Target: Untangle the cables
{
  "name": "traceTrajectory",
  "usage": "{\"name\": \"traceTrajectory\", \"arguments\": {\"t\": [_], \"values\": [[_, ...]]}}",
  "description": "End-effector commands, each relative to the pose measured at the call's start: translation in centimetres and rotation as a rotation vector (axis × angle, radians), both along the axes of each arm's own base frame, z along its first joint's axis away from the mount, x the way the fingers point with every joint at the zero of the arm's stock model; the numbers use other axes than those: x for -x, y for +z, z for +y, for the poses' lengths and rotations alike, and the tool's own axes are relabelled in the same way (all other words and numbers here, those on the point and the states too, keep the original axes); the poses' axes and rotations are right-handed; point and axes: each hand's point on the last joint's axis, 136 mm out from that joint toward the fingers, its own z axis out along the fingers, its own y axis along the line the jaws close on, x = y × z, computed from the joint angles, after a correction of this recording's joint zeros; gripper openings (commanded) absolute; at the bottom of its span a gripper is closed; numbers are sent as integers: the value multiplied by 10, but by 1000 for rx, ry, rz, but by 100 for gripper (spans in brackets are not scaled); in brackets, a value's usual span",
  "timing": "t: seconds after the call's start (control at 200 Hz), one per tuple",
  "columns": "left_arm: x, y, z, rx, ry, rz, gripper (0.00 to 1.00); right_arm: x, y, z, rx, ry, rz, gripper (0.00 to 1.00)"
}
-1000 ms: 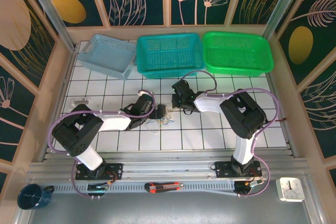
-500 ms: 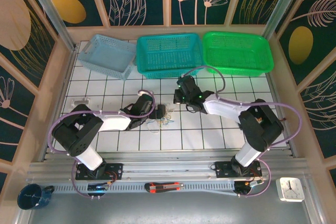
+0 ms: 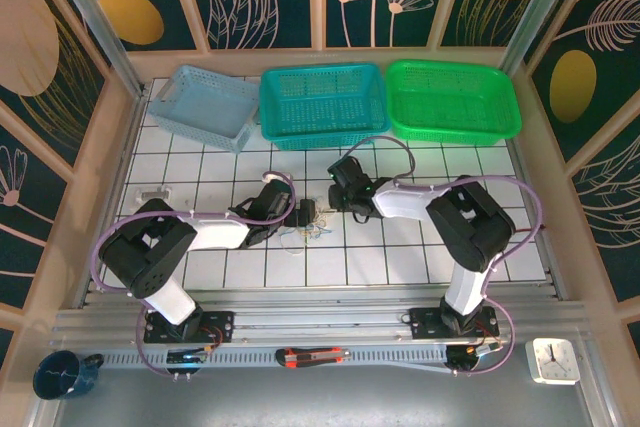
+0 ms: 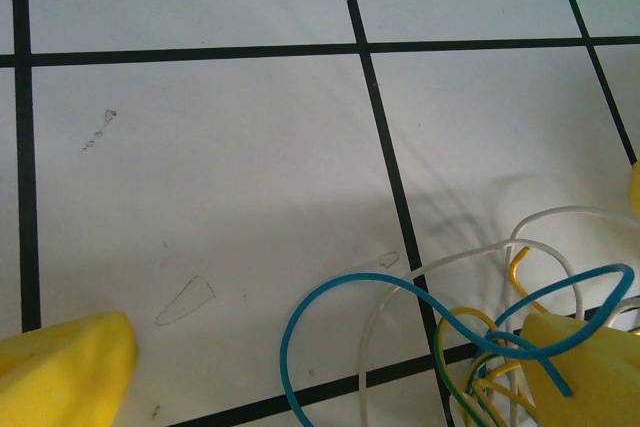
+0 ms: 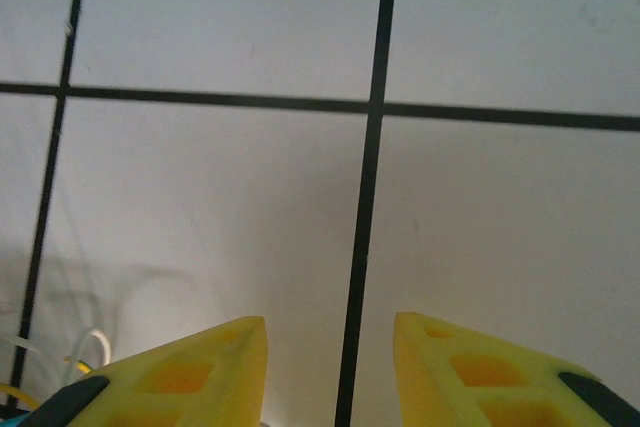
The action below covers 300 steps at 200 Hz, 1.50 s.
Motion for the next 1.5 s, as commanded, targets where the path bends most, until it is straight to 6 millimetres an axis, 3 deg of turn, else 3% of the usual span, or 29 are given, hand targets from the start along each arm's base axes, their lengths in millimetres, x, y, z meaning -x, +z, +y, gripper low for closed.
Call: {"name": "traceTrajectory", "arguments": {"t": [0.0,0.195,0.53,1.156,1.336,1.496], "values": [[13,-24,11,-47,-1,68,99,-7,4,7,21,6,-33,38],[12,-25,11,-43,-1,69,99,-11,-2,6,48,-6,-29,38],[13,-26,9,-36,-3,72,99,0,38,-3,-49,-38,-95,37],[13,-29,7,-36,-9,82,99,6,3,10,-20,8,-28,37],[13,-29,7,-34,-10,81,99,2,-9,10,13,10,-16,32],[14,-29,7,-33,-11,82,99,2,3,7,2,-2,-33,31]]}}
